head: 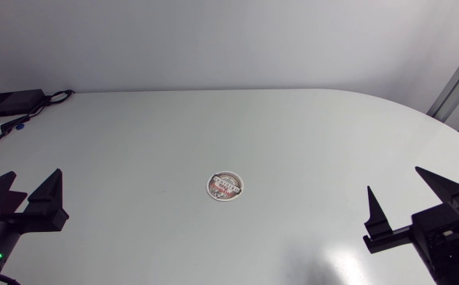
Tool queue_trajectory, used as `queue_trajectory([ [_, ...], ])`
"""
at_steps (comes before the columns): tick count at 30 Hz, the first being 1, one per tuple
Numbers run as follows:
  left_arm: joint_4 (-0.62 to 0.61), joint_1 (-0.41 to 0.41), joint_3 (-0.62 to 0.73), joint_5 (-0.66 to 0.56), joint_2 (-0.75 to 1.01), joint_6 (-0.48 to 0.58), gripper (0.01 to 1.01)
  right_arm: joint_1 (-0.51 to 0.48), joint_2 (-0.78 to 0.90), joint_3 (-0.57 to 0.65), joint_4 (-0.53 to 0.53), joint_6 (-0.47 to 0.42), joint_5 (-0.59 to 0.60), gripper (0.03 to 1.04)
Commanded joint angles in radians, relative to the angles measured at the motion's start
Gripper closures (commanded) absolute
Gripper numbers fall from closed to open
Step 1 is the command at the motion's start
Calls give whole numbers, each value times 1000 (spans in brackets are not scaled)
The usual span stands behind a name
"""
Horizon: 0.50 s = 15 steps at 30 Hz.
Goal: Turn the coaster over.
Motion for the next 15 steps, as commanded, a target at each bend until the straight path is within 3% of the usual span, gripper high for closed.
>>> queue_trajectory([
  [1,0,-6,-13,-15,-19,4,48,-22,-3,-33,-40,-394,10,66],
  [3,2,-6,-15,-15,-19,2,48,-34,-7,-14,-156,-434,144,66],
  [5,3,-6,-17,-15,-19,1,48,-25,-3,-2,-228,-401,150,66],
  [8,25,-6,-29,-15,-18,4,48,-42,-3,-1,-232,-191,138,66],
  [15,40,-2,-38,-27,-19,7,48,-206,-4,-1,-229,-173,96,66],
])
